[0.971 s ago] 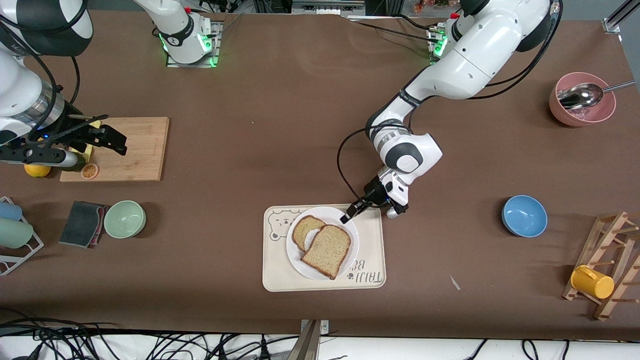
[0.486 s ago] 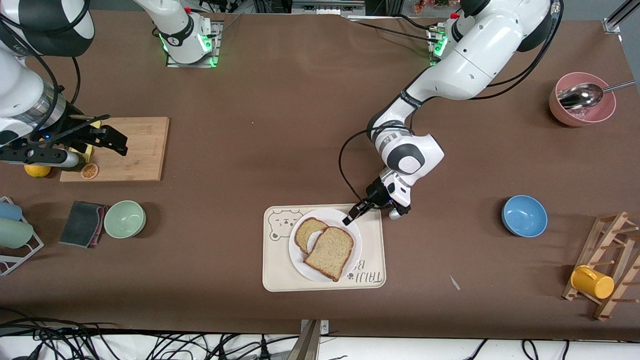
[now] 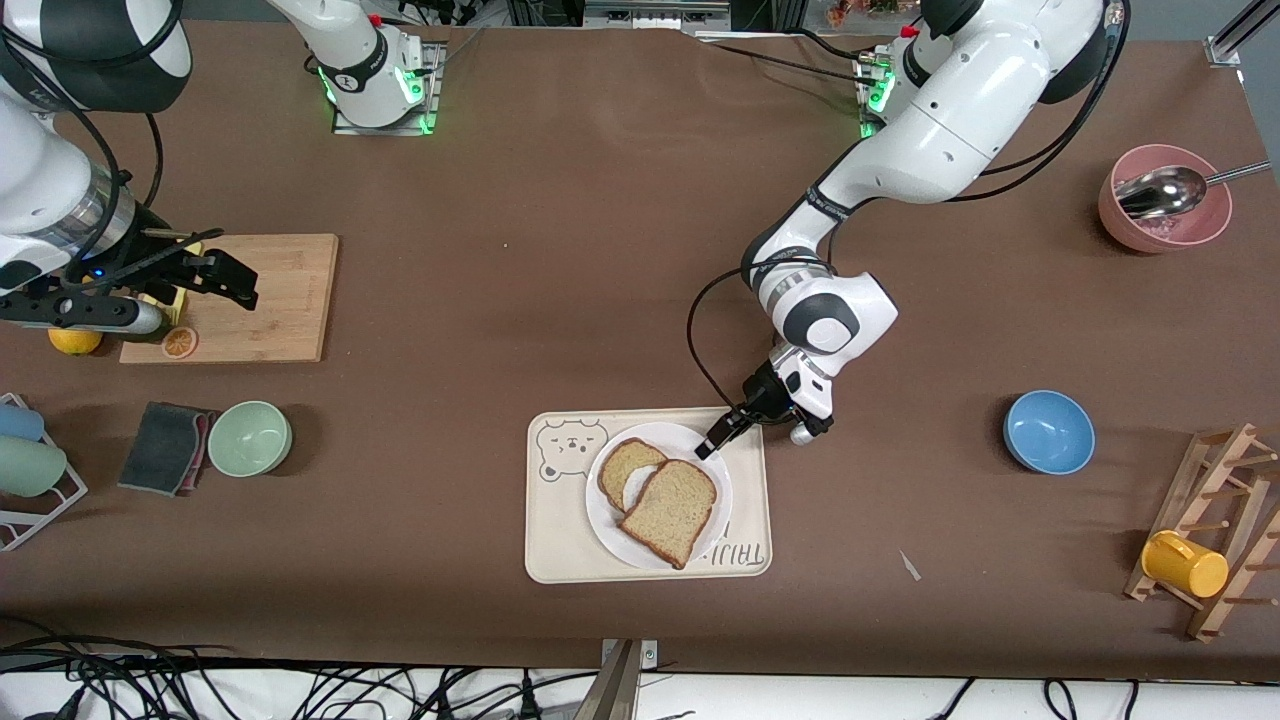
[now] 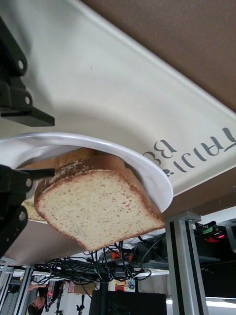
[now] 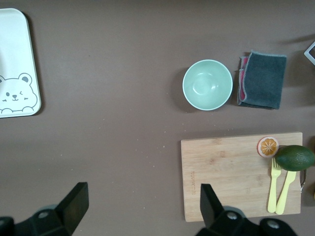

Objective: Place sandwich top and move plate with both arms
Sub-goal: 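Settle the plate on the tray and open the left gripper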

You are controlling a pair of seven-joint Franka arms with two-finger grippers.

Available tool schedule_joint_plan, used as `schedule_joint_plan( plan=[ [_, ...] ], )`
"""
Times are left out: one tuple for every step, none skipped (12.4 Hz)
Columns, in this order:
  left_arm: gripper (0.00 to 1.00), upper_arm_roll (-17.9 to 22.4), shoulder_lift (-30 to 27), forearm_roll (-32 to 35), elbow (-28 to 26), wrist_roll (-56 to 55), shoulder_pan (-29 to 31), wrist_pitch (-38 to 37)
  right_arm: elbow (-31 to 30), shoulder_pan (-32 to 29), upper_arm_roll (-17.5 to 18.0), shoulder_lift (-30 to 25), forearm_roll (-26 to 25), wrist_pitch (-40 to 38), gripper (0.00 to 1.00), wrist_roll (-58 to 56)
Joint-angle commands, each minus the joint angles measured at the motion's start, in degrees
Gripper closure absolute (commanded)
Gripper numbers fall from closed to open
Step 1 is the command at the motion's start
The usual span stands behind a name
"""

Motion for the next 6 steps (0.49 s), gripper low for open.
schedule_joint_plan(
  plan=[
    [0.17, 0.21, -0.61, -1.08, 0.47, 0.48, 0.03, 0.75, -0.52, 0.09, 0.11, -0.84, 1.47, -0.38, 0.00, -0.01],
    [0.15, 0.21, -0.87, -1.08, 0.47, 0.40, 0.29, 1.53, -0.52, 0.09, 0.03, -0.92, 1.65, -0.46, 0.00, 0.07],
    [0.12, 0.12, -1.14, -1.08, 0.47, 0.40, 0.30, 3.11, -0.52, 0.09, 0.03, -0.92, 1.65, -0.46, 0.00, 0.08],
    [0.09, -0.14, -2.27, -1.16, 0.38, 0.31, 0.38, 4.60, -0.52, 0.09, 0.03, -0.92, 1.65, -0.55, 0.00, 0.08],
    [0.07, -0.41, -3.07, -1.16, 0.38, 0.22, 0.47, 6.01, -0.52, 0.09, 0.03, -1.01, 1.65, -0.72, 0.00, 0.08],
    [0.02, -0.76, -4.47, -1.25, 0.21, 0.13, 0.30, 8.37, -0.60, 0.09, 0.11, -1.36, 1.56, -0.73, 0.00, 0.51]
  ],
)
